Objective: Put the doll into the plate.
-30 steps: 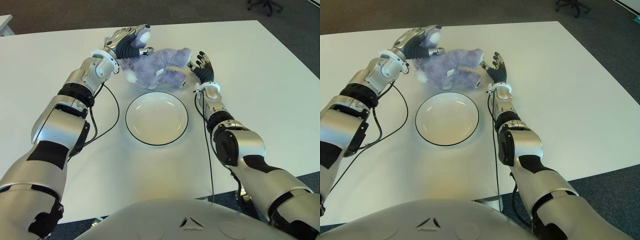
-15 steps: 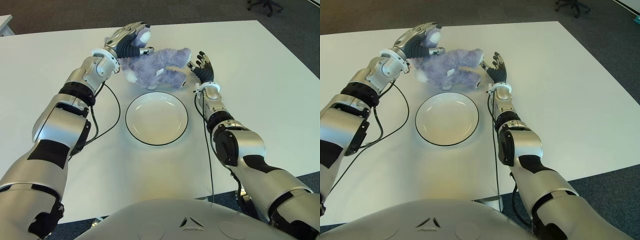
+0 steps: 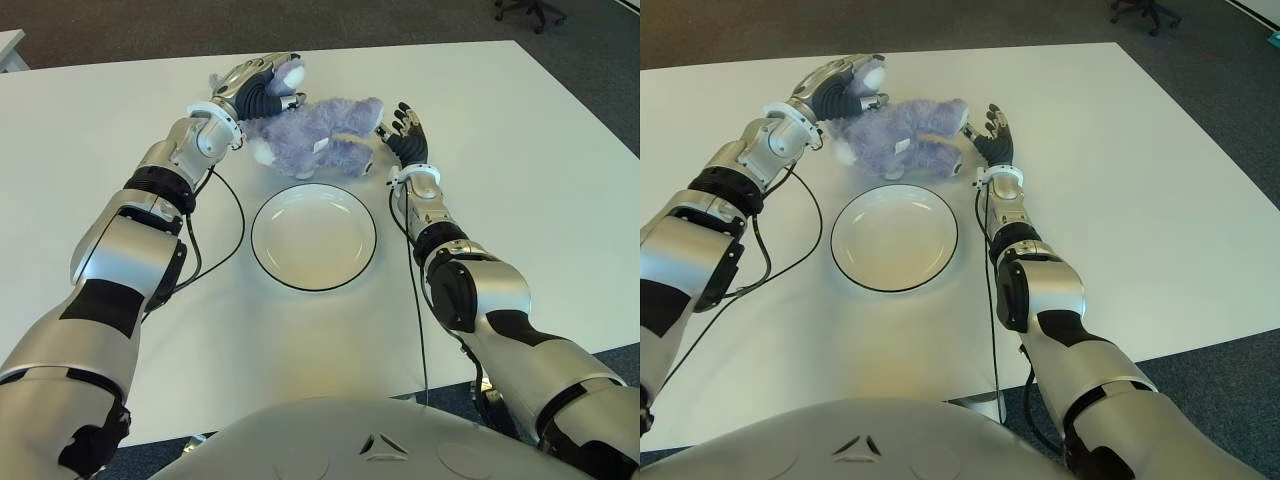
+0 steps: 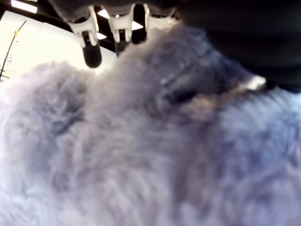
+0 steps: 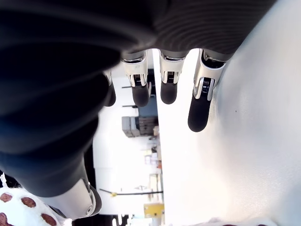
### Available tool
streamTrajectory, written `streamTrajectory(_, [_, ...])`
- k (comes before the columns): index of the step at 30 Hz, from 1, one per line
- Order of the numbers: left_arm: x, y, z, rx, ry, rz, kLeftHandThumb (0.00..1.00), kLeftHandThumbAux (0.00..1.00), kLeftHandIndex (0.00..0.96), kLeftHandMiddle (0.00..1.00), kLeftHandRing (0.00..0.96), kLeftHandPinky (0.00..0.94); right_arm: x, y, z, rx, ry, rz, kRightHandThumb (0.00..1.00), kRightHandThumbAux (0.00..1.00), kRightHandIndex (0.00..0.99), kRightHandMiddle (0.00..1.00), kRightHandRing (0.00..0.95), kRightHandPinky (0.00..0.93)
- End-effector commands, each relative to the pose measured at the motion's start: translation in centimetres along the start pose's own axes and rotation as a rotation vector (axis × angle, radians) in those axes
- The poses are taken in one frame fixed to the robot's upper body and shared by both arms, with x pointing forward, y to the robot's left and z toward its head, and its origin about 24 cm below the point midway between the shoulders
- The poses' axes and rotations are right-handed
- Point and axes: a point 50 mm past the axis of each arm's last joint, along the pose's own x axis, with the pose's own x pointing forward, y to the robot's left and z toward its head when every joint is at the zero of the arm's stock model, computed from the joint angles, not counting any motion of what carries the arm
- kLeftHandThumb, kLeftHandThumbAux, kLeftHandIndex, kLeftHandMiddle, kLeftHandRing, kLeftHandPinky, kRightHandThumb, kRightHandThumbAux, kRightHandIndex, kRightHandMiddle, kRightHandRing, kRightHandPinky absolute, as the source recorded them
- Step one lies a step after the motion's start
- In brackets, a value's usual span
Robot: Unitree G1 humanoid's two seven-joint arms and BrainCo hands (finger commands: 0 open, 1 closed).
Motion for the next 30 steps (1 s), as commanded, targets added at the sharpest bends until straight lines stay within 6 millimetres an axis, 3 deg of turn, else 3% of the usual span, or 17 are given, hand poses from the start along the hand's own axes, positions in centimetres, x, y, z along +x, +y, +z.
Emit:
streamTrajectory(1, [-0.03,-0.64,-0.3,-0.037,0.047,0.009,0.456,0.324,0.144,0.289,0.304,0.33,-1.32,-0.17,-3.61,0.004,0.145,-0.013,0.351,0.781,0.047,0.002,0.0,0.0])
streamTrajectory(8, [0.02,-0.84,-0.38,-0.071,0.075,0.035,0.519,0.311,0.286,0.407,0.413,0.416,-1.32,-0.21,-3.6,0.01,0.142,-0.017,0.362,0.783,0.051,0.004,0.0,0.0])
streamTrajectory(21, [0.07,-1.08,-0.58,-0.071,0.106,0.032,0.565,0.313,0.411,0.475,0.476,0.456,-1.31,-0.34,-3.6,0.021,0.142,-0.023,0.375,0.783,0.054,0.005,0.0,0.0])
streamTrajectory(23, [0.08,-1.06,-0.6,-0.044,0.107,0.037,0.514,0.359,0.492,0.606,0.602,0.59,-1.31,-0.36,-3.59,0.026,0.141,-0.023,0.374,0.785,0.054,0.005,0.0,0.0])
streamTrajectory(25, [0.07,-1.06,-0.59,-0.029,0.104,0.045,0.502,0.366,0.5,0.62,0.621,0.61,-1.32,-0.38,-3.6,0.029,0.14,-0.023,0.374,0.785,0.054,0.005,0.0,0.0])
streamTrajectory(27, [0.05,-1.05,-0.58,-0.016,0.102,0.057,0.45,0.384,0.55,0.697,0.706,0.705,-1.33,-0.41,-3.62,0.028,0.14,-0.022,0.362,0.785,0.055,0.001,0.0,0.0])
streamTrajectory(29, [0.03,-1.06,-0.61,-0.009,0.104,0.068,0.443,0.388,0.557,0.706,0.715,0.714,-1.33,-0.42,-3.63,0.026,0.14,-0.023,0.358,0.786,0.055,0.001,0.0,0.0])
streamTrajectory(30, [0.02,-1.06,-0.63,-0.007,0.107,0.077,0.437,0.414,0.609,0.737,0.744,0.742,-1.34,-0.43,-3.63,0.025,0.14,-0.023,0.348,0.788,0.054,0.0,0.0,0.0])
